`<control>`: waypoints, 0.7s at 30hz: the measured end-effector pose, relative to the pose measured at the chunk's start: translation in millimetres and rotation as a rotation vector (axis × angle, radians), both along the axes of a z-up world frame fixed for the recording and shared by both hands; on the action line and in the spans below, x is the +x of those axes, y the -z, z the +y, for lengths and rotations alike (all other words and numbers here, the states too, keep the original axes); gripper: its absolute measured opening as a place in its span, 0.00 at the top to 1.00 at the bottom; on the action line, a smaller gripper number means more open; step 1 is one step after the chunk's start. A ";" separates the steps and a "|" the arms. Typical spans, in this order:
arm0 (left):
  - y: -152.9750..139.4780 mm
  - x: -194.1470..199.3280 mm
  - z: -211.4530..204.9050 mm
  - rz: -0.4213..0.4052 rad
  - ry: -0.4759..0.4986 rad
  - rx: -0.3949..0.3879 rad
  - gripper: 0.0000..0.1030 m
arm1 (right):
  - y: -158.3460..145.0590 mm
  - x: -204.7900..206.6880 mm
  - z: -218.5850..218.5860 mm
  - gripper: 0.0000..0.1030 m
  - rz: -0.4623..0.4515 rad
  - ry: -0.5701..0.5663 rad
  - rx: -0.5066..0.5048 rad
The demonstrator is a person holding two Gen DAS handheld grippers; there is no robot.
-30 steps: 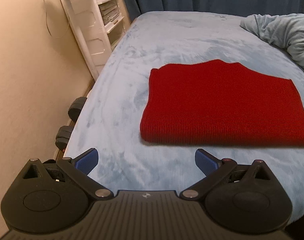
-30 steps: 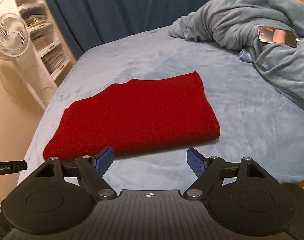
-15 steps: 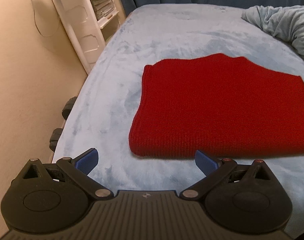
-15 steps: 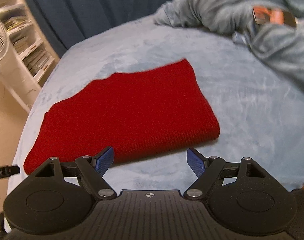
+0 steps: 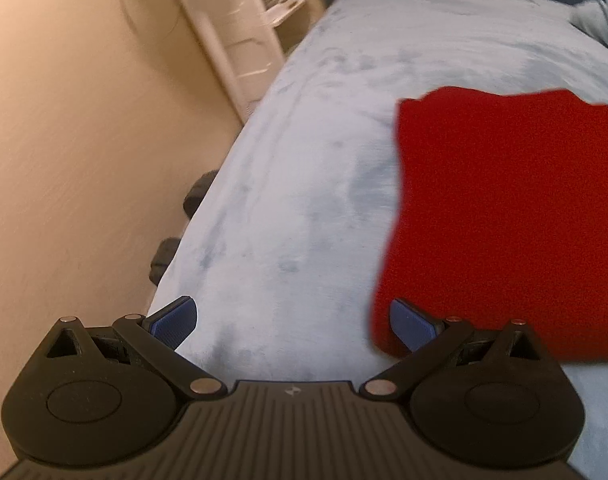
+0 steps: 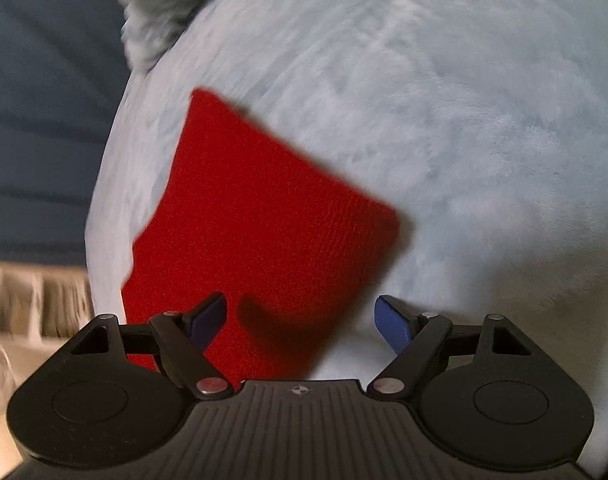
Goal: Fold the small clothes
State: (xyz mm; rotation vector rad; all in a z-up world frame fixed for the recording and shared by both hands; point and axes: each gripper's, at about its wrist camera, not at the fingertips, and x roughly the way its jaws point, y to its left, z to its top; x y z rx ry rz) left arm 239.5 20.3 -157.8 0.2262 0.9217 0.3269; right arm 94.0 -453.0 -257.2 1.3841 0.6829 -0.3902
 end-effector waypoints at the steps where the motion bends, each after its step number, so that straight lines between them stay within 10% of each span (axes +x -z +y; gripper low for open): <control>1: 1.8 2.4 5.9 0.000 -0.021 0.005 0.00 | 2.9 1.4 -3.2 0.40 -0.027 0.008 0.008; 3: 5.4 7.7 17.9 0.016 -0.052 0.008 0.00 | 1.3 5.0 -5.9 0.82 -0.046 0.009 0.002; 12: 35.4 19.0 61.7 0.034 -0.077 -0.105 0.00 | -33.9 40.3 16.2 0.83 0.160 -0.099 -0.295; 16: 37.6 19.7 82.2 0.019 -0.068 -0.261 0.00 | -98.6 74.8 65.5 0.85 0.204 -0.230 -0.698; 21: 32.0 24.9 89.6 0.020 -0.060 -0.340 0.00 | -174.3 122.1 209.7 0.86 -0.025 -0.513 -1.316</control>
